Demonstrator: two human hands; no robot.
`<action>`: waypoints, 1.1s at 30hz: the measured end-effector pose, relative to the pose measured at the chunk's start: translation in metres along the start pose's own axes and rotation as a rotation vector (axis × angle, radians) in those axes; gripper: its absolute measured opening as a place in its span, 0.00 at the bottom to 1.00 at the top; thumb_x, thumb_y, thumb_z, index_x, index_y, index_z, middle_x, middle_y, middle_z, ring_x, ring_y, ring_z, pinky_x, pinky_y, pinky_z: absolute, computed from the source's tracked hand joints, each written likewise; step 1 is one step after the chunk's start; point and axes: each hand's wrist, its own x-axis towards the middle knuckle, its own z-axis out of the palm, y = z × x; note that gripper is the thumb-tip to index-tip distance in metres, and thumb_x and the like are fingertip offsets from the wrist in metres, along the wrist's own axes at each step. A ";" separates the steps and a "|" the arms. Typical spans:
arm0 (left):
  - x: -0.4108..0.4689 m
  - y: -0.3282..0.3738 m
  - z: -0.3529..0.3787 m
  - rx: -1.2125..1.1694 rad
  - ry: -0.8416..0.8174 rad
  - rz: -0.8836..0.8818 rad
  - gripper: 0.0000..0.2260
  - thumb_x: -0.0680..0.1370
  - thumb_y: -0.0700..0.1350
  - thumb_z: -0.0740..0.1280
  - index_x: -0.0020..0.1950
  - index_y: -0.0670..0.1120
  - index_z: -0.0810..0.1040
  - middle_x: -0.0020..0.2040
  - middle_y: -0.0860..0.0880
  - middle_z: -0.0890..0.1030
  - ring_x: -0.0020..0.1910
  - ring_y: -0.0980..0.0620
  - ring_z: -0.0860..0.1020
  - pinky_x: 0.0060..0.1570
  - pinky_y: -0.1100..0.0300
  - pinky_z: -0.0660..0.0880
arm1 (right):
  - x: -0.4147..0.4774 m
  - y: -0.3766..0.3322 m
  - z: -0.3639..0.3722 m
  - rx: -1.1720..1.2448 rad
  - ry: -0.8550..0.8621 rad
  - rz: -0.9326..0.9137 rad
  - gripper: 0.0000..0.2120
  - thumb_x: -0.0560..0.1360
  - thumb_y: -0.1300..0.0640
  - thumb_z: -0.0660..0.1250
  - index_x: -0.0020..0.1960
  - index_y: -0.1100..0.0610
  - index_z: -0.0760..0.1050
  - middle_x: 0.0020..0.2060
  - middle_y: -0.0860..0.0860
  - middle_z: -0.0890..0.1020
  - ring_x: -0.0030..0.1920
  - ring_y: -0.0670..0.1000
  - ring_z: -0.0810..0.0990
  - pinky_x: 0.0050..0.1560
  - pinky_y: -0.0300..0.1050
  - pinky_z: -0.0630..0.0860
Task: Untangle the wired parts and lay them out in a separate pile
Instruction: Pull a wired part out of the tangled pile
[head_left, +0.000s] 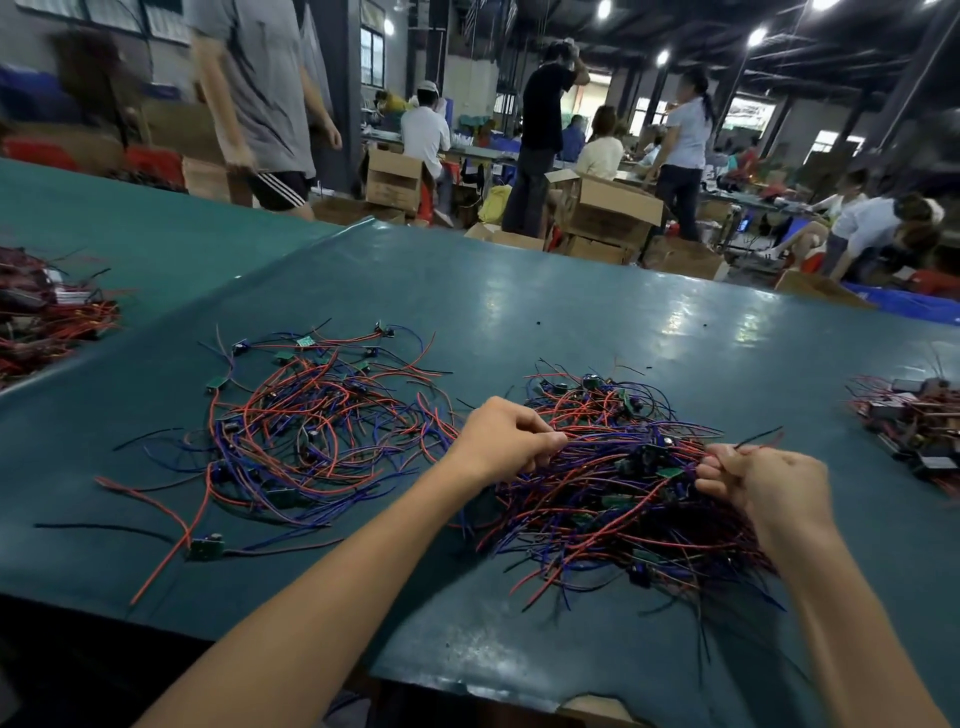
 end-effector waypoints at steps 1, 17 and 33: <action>0.000 -0.001 -0.001 -0.006 0.003 -0.025 0.08 0.77 0.49 0.75 0.42 0.45 0.86 0.29 0.53 0.81 0.25 0.59 0.74 0.23 0.67 0.69 | -0.001 0.000 -0.001 -0.007 0.015 0.022 0.11 0.80 0.75 0.53 0.45 0.66 0.70 0.35 0.56 0.69 0.29 0.52 0.71 0.23 0.36 0.75; -0.039 -0.040 -0.125 0.541 0.367 0.047 0.05 0.77 0.45 0.71 0.50 0.48 0.87 0.46 0.51 0.86 0.44 0.54 0.82 0.48 0.63 0.75 | -0.018 -0.032 -0.018 0.353 0.239 -0.009 0.08 0.81 0.68 0.60 0.59 0.65 0.72 0.41 0.56 0.77 0.36 0.48 0.82 0.50 0.42 0.83; -0.053 -0.050 -0.194 0.748 0.200 -0.414 0.02 0.74 0.44 0.76 0.42 0.47 0.88 0.40 0.47 0.86 0.37 0.49 0.84 0.35 0.59 0.81 | -0.103 0.110 0.147 -1.134 -0.315 -0.806 0.11 0.77 0.52 0.61 0.53 0.48 0.80 0.45 0.48 0.83 0.45 0.55 0.82 0.39 0.48 0.74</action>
